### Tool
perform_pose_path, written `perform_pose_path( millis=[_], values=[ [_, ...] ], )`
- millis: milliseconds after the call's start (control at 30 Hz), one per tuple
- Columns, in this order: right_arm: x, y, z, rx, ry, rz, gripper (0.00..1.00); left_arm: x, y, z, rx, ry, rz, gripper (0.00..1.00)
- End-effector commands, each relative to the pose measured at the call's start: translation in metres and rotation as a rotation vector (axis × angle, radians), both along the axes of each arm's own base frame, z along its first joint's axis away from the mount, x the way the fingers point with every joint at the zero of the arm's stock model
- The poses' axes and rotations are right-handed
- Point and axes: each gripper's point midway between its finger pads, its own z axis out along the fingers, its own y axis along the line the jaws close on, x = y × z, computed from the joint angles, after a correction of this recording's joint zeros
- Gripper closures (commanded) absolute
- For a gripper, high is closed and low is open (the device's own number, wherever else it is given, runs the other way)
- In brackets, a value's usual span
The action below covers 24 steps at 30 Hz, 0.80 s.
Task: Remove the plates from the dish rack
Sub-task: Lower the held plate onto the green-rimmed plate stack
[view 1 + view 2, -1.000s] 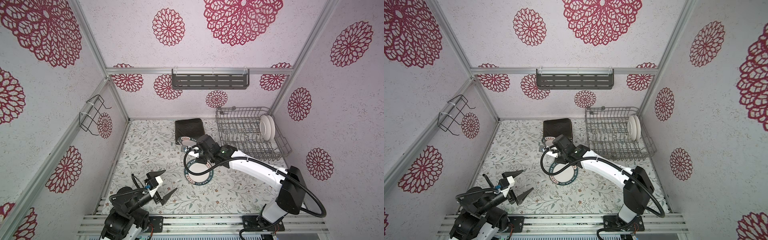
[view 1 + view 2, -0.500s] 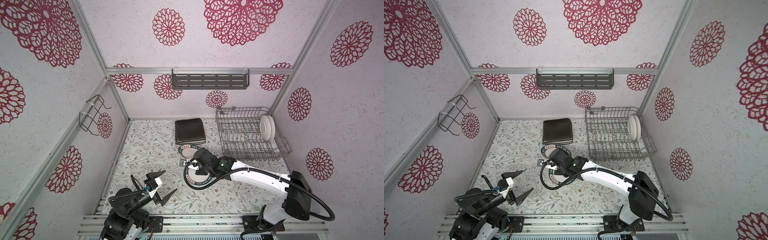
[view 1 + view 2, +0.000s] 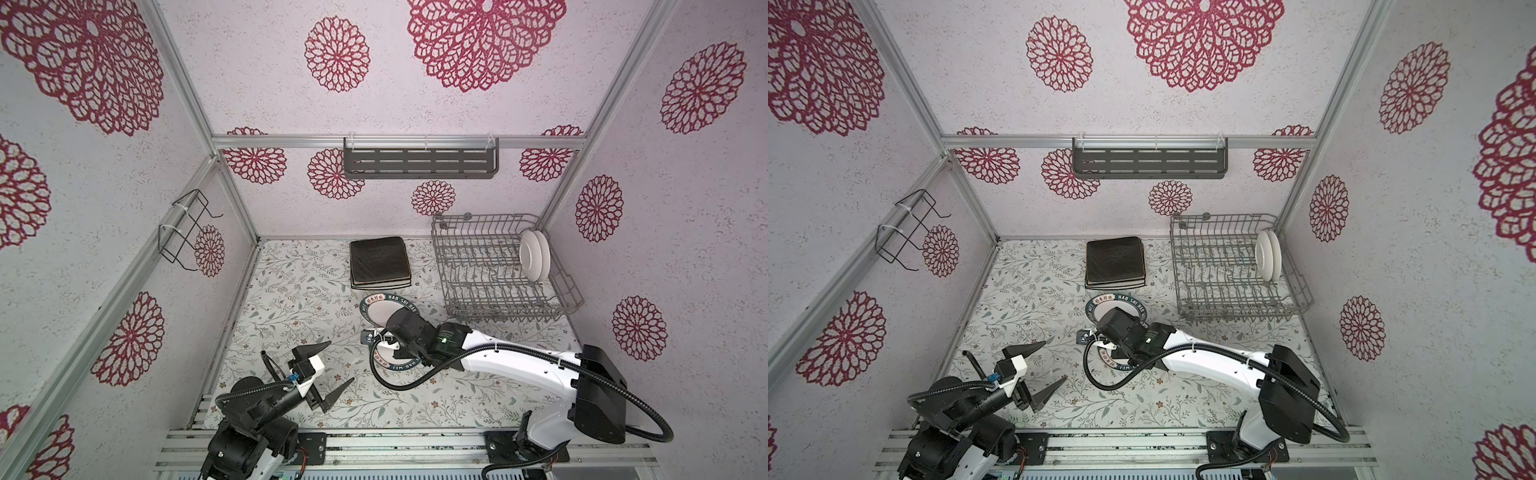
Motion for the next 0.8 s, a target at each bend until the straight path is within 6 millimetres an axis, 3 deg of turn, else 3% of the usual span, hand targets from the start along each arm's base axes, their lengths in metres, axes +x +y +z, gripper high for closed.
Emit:
perform_pose_path(
  millis=[0,767],
  values=[
    [0.006,0.001,0.021,0.024,-0.082,-0.007,1.00,-0.004,-0.002,0.001,0.002,-0.022,-0.024,0.03],
    [-0.008,-0.012,-0.022,-0.085,-0.106,0.010,1.00,-0.005,-0.002,0.001,0.004,-0.022,-0.025,0.03]
  ],
)
